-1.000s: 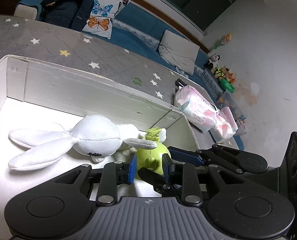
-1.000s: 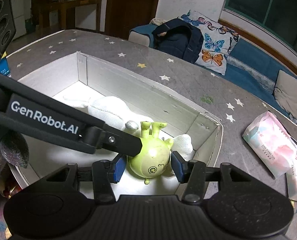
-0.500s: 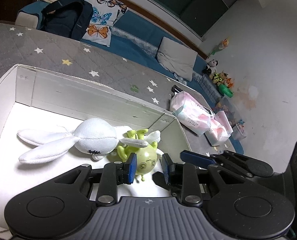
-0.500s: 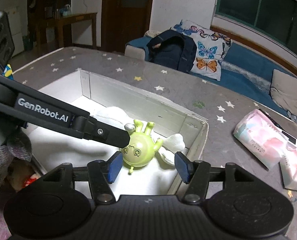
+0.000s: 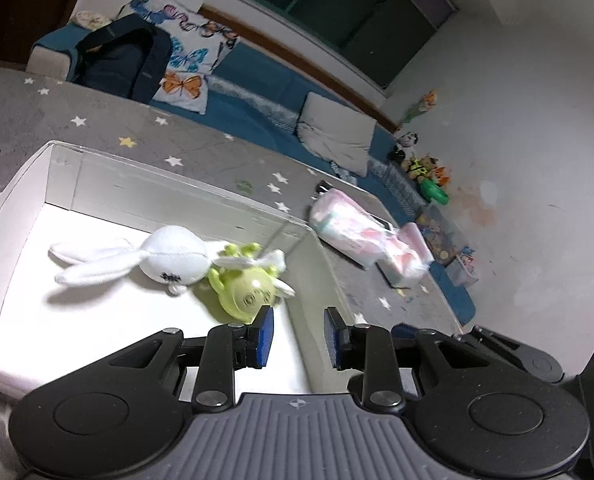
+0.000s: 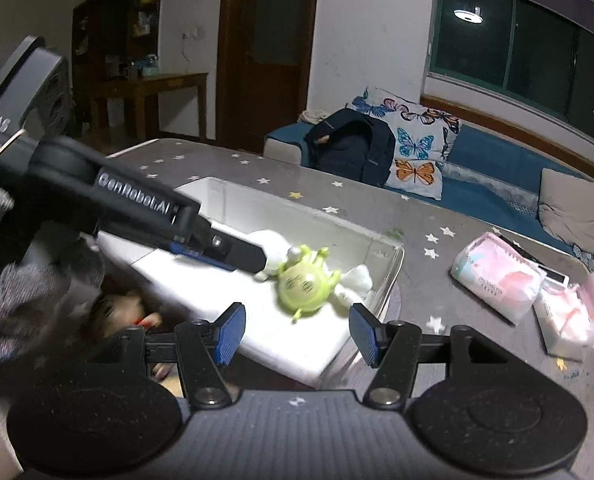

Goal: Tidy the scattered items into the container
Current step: 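Open both grippers to release the green toy beside the rabbit, then move both grippers back out to the red round toy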

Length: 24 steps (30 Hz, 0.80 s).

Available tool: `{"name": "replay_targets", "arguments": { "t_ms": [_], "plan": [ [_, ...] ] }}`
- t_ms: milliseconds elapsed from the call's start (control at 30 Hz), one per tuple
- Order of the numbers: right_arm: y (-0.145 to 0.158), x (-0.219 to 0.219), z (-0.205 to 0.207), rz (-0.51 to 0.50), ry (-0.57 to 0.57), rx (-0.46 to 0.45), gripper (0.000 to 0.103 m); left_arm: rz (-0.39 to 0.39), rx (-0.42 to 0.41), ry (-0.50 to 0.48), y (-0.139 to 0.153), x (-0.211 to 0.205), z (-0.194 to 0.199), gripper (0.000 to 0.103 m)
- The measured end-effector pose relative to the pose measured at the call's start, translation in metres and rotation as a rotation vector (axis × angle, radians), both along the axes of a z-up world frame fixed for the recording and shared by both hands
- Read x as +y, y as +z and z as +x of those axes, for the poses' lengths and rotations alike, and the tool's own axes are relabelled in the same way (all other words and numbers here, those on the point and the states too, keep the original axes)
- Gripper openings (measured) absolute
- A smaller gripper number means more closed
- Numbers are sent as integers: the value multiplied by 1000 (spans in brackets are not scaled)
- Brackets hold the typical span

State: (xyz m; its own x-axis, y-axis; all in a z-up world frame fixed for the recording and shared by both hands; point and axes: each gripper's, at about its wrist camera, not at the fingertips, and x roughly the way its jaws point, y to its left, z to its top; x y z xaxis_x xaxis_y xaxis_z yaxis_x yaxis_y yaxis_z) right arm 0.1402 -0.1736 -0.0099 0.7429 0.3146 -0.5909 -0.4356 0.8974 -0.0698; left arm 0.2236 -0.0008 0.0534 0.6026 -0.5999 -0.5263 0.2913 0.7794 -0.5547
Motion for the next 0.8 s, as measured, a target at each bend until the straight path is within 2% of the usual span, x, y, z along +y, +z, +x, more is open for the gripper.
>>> {"name": "replay_targets", "arguments": {
  "t_ms": [333, 800],
  "plan": [
    [-22, -11, -60, 39, 8, 55, 58, -5, -24, -66, -1, -10, -57, 30],
    [-61, -19, -56, 113, -50, 158, 60, 45, 45, -147, -24, -35, -70, 30]
  ]
}}
